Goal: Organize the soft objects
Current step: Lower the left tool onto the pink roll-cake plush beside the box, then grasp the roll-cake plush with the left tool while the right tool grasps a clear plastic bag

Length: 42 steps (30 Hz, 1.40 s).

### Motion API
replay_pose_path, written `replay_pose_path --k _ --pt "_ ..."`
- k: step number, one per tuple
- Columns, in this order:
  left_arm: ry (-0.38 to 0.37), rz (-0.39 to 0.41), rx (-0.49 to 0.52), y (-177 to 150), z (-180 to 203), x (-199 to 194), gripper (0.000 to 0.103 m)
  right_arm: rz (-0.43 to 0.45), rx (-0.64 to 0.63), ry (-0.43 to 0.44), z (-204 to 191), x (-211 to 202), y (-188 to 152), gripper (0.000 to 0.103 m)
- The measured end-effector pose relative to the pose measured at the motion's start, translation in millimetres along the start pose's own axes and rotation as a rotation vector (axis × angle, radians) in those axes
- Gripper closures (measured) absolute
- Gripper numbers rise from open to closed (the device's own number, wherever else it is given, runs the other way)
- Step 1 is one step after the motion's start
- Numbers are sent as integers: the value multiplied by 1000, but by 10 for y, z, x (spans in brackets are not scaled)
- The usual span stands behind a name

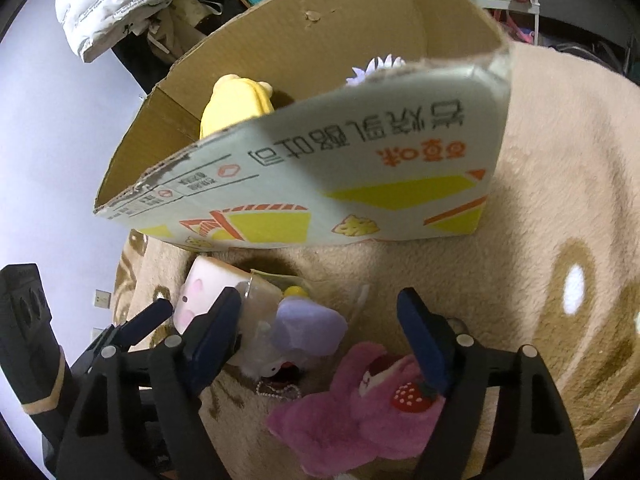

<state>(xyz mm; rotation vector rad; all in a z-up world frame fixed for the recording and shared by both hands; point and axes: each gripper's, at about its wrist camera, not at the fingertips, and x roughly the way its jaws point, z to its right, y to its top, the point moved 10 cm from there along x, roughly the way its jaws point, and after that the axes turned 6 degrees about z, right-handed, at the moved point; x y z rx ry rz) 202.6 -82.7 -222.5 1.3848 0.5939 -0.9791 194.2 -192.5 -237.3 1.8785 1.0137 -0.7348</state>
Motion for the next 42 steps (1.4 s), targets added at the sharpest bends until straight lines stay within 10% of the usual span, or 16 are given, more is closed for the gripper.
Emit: replay_pose_path --k 14,42 --pt "29 30 15 36 18 -43 4 -3 -22 44 -51 -180 -2 64" --pt "-118 -29 -46 -73 227 80 33 -29 -18 -52 114 -117 -76 77"
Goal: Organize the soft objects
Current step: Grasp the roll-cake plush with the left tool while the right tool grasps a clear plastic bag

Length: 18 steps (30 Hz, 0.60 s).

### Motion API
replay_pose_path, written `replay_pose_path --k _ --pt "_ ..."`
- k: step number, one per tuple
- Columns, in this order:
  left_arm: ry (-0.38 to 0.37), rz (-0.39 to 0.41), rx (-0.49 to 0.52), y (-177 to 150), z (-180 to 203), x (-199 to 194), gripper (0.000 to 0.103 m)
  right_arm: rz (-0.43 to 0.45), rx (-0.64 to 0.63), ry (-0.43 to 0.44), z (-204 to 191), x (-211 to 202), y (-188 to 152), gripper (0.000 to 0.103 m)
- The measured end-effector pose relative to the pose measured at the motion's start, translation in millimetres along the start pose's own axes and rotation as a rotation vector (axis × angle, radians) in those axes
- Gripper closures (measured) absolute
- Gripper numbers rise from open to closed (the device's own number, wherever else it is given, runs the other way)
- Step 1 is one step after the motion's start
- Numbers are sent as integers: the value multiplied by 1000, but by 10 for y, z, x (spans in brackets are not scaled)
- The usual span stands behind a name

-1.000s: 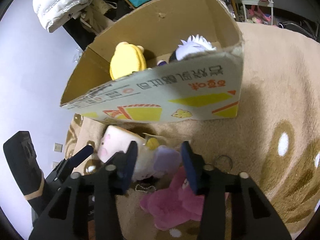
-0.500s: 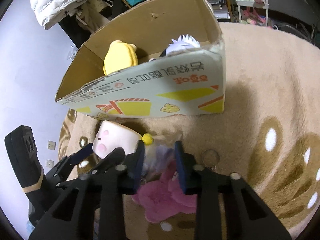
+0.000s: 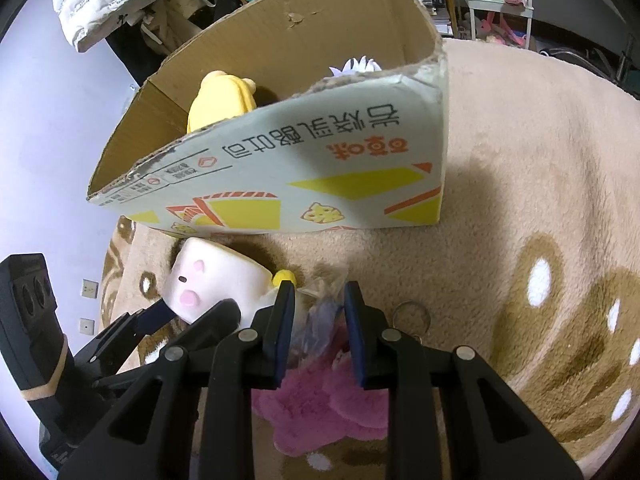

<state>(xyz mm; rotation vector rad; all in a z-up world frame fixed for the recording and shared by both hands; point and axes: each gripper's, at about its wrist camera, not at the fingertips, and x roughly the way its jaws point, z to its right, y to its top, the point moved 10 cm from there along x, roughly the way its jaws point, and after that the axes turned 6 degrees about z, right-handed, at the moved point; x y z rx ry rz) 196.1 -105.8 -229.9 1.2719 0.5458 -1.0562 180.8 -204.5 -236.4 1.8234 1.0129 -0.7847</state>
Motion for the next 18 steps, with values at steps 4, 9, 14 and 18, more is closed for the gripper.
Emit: replay_pose_path --k 4,9,14,18 --pt "-17 -13 -43 -5 -15 8 41 -3 10 -10 19 40 -11 79" --pt "-16 12 -27 27 6 -41 64 13 -3 -36 45 20 16 85" --pt "15 36 -15 45 -21 -85 70 45 2 -13 33 -53 67 89" --pt "21 47 -29 35 -68 -119 70 71 -13 -15 3 -130 97 89"
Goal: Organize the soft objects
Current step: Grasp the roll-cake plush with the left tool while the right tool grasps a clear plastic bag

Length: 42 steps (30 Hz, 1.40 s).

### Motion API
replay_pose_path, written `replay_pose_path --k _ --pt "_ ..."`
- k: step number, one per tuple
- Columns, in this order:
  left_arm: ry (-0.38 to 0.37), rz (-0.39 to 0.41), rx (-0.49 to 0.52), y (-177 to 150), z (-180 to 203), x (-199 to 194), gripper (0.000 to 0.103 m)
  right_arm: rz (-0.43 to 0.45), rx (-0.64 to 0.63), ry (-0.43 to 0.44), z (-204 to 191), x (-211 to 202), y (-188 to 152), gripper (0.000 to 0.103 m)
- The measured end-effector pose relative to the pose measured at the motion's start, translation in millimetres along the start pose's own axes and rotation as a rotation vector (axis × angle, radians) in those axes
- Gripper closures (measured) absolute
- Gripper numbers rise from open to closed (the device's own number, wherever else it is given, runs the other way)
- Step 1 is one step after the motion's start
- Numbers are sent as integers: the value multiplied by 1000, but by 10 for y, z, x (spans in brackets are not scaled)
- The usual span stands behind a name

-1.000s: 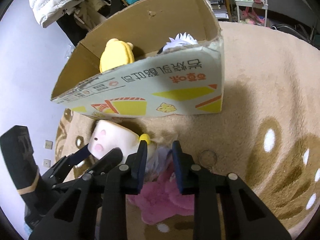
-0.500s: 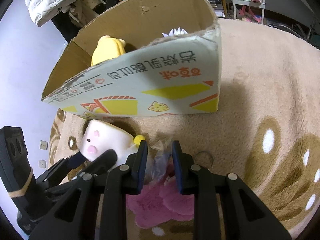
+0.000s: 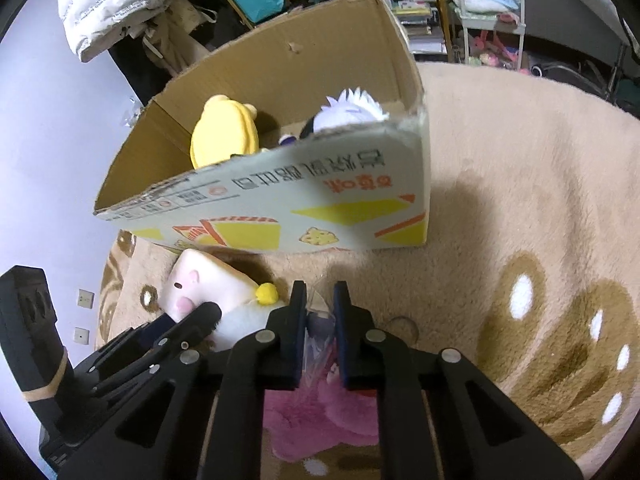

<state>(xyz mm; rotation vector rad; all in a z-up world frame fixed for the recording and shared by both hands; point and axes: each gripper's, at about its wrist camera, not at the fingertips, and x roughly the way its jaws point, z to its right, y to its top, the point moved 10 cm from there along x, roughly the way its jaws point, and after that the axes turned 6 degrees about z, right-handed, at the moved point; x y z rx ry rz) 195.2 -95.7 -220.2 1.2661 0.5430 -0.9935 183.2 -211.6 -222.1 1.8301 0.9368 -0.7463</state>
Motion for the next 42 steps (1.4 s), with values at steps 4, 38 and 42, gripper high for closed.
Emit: replay_pose_path --k 4,38,42 --pt "21 27 16 21 11 -66 72 27 9 12 -5 -81 15 89" --pt "176 610 203 570 299 -1693 72 530 -217 -1 -462 -1435 598 89" --pt "182 631 214 717 324 -1659 72 550 -231 16 -519 -1442 704 89"
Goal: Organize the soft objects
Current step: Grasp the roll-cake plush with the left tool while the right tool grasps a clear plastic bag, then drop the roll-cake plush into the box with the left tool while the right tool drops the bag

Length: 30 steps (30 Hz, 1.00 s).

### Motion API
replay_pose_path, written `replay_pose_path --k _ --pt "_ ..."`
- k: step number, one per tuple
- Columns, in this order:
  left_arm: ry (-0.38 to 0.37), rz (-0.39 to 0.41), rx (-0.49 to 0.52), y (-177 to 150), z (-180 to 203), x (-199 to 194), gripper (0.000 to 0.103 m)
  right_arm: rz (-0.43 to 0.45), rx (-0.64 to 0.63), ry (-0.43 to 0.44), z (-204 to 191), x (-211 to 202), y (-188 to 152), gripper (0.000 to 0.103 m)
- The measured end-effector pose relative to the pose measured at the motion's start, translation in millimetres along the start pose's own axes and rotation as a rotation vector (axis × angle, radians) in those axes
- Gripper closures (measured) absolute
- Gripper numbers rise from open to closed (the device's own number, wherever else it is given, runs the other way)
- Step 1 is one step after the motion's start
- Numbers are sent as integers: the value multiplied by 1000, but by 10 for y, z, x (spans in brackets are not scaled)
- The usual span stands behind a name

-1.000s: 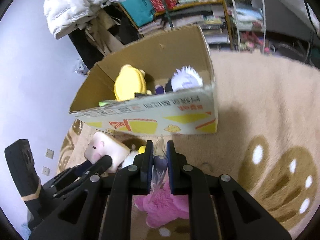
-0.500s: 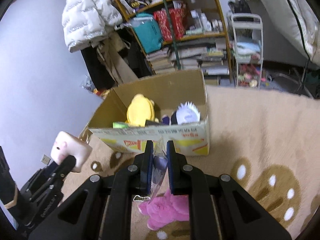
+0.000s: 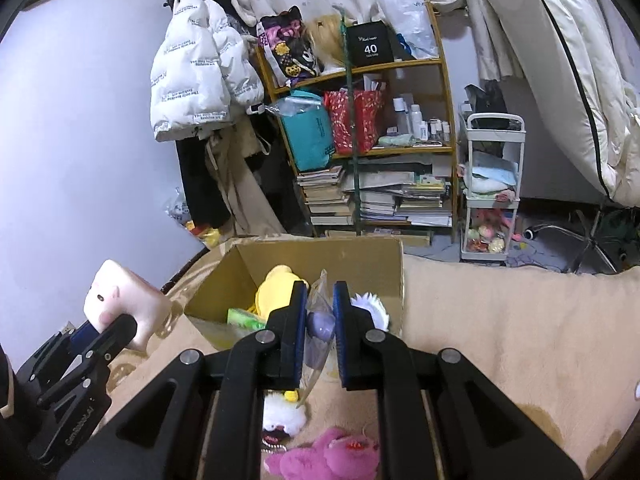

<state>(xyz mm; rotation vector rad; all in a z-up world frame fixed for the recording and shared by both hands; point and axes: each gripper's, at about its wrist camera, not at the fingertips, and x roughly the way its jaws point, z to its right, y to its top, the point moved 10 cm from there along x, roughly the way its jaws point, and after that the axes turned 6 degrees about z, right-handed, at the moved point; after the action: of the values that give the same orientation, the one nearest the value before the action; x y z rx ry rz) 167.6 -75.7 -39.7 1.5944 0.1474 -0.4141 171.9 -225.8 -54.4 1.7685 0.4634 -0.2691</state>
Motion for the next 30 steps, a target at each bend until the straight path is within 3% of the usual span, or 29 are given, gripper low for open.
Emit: replay_pose_path --k 11,22,30 --pt "-11 42 64 148 101 397 71 33 -60 -14 20 222 131 89" --pt "-21 -48 48 11 129 875 70 -10 -161 -71 117 546 -5 89" --pt "-23 -109 33 -134 100 1059 68 -32 -152 -70 215 735 -143 89"
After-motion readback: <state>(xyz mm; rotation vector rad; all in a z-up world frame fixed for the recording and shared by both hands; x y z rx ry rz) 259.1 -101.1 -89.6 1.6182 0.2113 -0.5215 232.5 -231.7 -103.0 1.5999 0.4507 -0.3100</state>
